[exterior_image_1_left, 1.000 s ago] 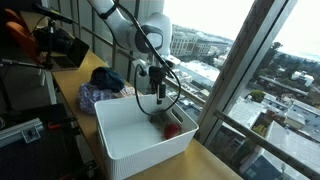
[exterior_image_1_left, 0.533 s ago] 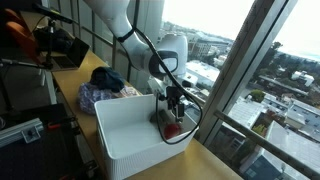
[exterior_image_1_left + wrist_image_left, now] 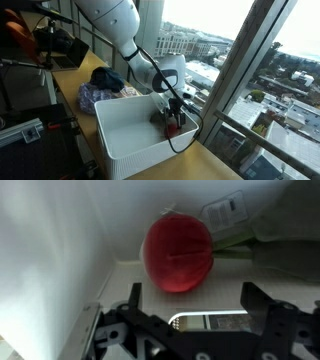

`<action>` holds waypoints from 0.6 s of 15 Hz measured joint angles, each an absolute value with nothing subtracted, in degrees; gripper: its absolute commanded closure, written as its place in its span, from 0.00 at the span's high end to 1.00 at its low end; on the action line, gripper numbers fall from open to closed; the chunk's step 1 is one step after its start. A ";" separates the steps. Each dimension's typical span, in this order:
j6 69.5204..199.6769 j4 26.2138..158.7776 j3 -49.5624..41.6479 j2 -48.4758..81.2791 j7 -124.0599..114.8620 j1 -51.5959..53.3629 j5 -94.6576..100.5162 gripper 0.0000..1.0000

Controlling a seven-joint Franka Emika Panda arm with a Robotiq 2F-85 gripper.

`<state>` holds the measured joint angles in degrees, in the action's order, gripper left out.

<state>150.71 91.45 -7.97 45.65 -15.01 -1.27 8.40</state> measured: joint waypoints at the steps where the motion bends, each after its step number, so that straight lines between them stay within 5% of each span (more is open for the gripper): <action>1: 150.71 90.21 -7.97 47.16 -14.47 -1.54 8.35 1.00; 3: 150.70 87.86 -7.98 49.89 -13.32 -2.13 8.20 0.72; 9: 150.44 84.23 -7.90 54.20 -11.01 -2.60 7.40 0.28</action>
<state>150.44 84.23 -7.90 54.20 -11.01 -2.60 7.40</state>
